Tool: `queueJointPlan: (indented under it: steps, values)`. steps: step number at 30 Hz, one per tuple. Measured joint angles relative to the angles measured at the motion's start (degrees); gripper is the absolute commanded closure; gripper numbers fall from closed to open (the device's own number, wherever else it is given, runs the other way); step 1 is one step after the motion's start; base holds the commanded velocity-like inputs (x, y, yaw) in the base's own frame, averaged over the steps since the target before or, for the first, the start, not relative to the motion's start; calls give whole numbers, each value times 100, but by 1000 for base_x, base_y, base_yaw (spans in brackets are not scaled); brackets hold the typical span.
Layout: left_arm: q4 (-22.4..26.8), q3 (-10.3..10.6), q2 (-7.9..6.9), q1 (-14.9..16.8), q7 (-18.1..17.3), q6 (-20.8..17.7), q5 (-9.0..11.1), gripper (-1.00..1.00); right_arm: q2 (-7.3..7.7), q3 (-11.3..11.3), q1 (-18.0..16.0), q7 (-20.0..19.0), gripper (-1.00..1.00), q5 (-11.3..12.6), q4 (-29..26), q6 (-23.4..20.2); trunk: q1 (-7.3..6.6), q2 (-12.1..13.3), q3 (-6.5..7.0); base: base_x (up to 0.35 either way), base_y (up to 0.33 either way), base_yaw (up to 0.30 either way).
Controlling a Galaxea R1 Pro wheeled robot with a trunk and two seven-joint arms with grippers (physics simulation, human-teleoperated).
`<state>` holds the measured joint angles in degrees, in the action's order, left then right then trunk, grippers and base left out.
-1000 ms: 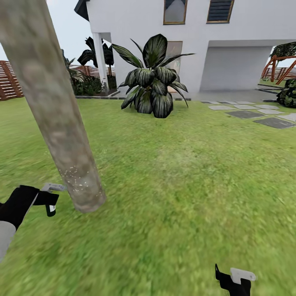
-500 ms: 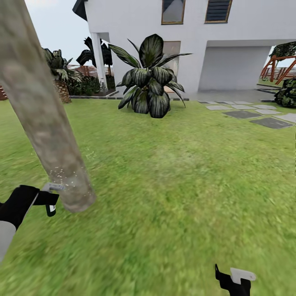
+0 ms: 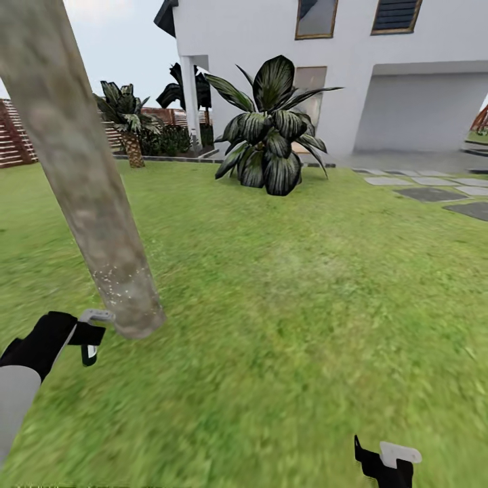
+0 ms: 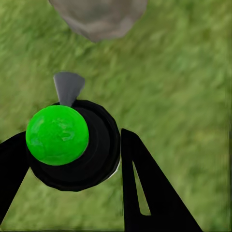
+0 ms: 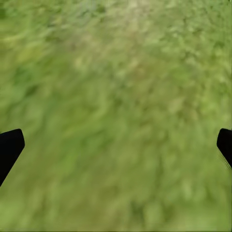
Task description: In the garden, pick up the pesticide atomizer on the floor and spray pesticide onto both trees until each tree trunk is fully covered.
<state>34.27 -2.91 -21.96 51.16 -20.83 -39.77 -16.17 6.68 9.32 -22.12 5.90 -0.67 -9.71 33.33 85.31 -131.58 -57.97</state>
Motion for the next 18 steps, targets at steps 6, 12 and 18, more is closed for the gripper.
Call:
queueJointPlan:
  steps: [6, 12, 18]
  values:
    - [-296, 1, 21, 1, 328, 8, 11, 100, 8, 0, 1, 0, -100, 4, -1, 0, -1, 0, 0, 177, -240, 16]
    - [-403, -5, 20, 2, 372, 36, 10, 100, 9, 0, 1, 0, -100, 2, -1, 0, -1, 0, 0, 190, -234, 1]
    - [-504, -4, 164, -1, 450, 260, 34, 100, 2, 0, 1, 0, -100, 4, -5, -1, -1, 0, 0, 190, -234, 2]
